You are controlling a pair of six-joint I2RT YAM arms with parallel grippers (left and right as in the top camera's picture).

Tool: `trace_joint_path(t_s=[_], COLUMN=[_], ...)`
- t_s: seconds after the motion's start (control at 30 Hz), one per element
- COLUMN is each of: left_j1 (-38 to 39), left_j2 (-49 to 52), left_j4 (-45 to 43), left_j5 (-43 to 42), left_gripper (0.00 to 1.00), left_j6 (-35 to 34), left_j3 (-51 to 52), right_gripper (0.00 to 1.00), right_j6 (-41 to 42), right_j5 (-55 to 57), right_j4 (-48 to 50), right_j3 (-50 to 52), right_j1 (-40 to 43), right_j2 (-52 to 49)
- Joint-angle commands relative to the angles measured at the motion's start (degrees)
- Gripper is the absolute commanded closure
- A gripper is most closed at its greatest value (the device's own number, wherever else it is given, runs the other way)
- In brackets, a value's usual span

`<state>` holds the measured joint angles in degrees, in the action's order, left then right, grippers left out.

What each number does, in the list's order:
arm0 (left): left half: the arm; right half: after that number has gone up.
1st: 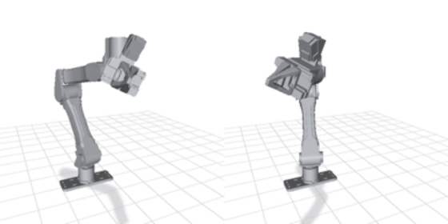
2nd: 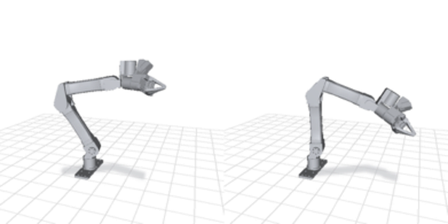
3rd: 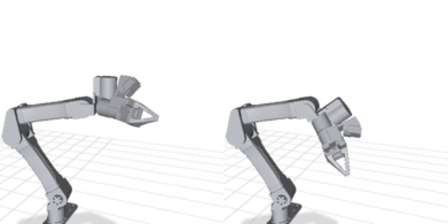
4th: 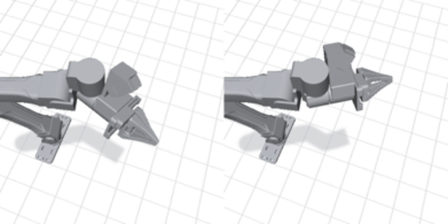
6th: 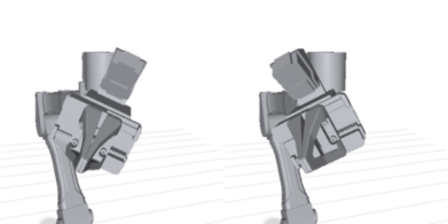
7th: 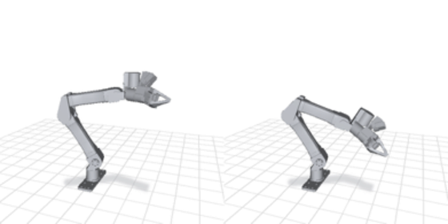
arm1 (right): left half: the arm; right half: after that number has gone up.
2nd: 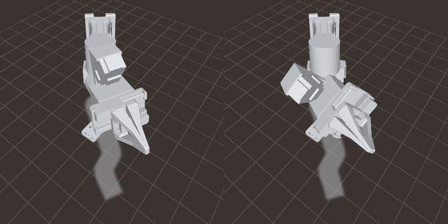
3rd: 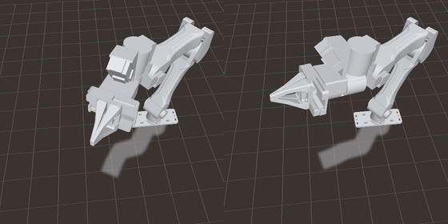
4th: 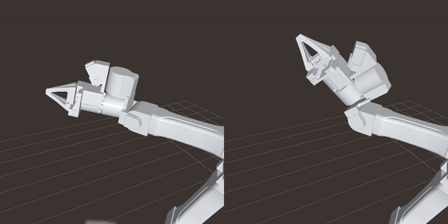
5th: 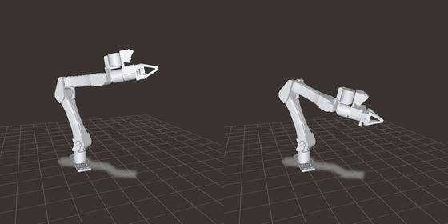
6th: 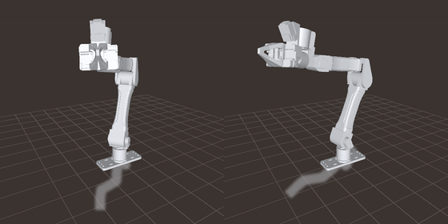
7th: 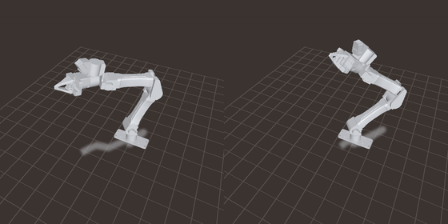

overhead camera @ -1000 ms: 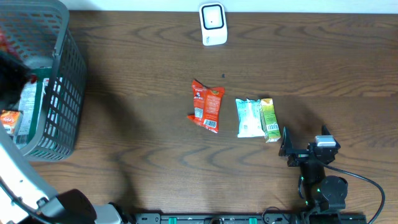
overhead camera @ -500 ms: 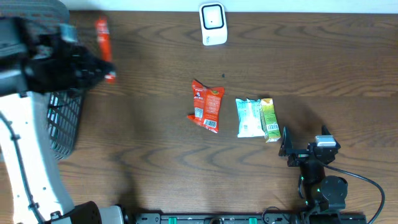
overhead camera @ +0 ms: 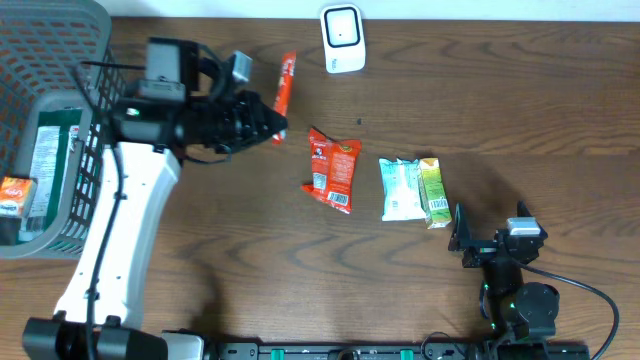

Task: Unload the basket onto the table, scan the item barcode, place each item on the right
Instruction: 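Lift the NESCAFE stick out and hold it above the HACKS bag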

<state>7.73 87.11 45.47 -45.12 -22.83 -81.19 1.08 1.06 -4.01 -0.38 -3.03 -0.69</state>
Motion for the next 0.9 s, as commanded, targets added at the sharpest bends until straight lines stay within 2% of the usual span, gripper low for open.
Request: trace_joint_path(t_s=[0.0,0.2,0.6,0.73,0.87], left_j1=[1.4,1.6,1.6,1.6,1.6], left_j2=[-0.3,-0.3,-0.2,-0.2,-0.2], left_j4=[-4.4,-11.7,-14.0,-14.1,-14.3], left_j5=[-0.7,-0.8,-0.7,-0.8,-3.9], left_gripper=[0.93,0.93,0.93,0.93,0.93], left_j6=[-6.4,-11.0,-11.4,-11.4,-11.4], left_j3=[4.8,12.7,15.6,15.6,15.6], right_gripper=[0.01,0.01,0.01,0.01,0.01], right_j6=[0.2,0.1,0.1,-6.9,-2.7], right_j5=[-0.1,-0.1,0.0,4.7,-2.6], right_j4=[-0.2,-0.2,-0.2,1.3,2.3], right_j3=[0.1,0.1,0.1,0.1,0.1], right_j1=[0.3,0.3,0.3,0.4,0.3], right_j2=[0.4,0.4,0.4,0.4,0.4])
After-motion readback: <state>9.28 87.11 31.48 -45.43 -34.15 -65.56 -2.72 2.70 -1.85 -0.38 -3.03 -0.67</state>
